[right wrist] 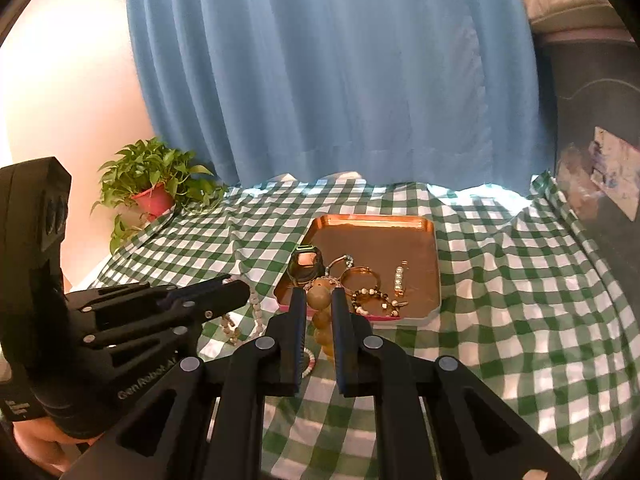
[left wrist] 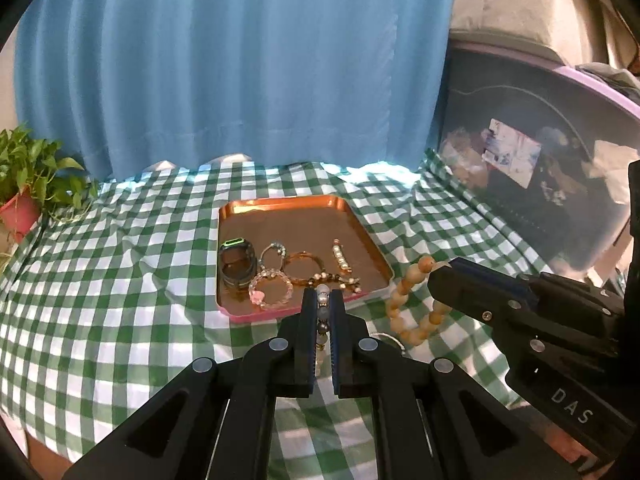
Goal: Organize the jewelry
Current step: 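Lift and carry the cream bead bracelet and the left tool's piece over the tray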
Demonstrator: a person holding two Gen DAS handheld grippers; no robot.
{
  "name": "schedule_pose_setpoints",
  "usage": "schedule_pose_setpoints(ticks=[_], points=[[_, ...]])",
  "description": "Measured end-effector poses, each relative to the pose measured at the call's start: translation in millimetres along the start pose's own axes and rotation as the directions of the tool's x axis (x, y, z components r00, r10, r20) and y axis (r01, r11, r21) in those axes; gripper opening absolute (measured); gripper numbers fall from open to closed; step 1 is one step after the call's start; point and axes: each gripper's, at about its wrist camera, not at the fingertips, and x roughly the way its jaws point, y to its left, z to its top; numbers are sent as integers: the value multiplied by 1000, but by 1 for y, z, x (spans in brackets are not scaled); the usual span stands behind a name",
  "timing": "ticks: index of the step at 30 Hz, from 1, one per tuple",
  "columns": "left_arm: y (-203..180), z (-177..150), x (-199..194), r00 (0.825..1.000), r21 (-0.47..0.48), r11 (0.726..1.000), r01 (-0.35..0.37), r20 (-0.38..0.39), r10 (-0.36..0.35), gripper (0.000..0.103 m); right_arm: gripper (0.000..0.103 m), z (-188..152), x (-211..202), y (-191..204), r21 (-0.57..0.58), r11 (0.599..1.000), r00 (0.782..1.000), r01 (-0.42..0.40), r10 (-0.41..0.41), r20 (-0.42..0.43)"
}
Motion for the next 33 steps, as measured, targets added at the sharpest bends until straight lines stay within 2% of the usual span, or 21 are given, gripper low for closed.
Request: schedule_pose_setpoints(ticks=[12,18,23,33], points=[[22,25,61,1000,-10,1000,-21,0,21,6,11,17,52,-23,7,1000,1000,1,-1,-17],[40,38,96,1000,-33,999,-3,4,3,6,11,27,83,-41,10,1000,1000,12,-12,-25],[53,44,127,999,-72,996,45,1,-45,6,11,32,111,-54,7,1000,1000,10,-10,-22],[64,68,182,997,-63,995,71,-19,-72,6,11,44,171,-74,2,1000,999,4,-3,-44]])
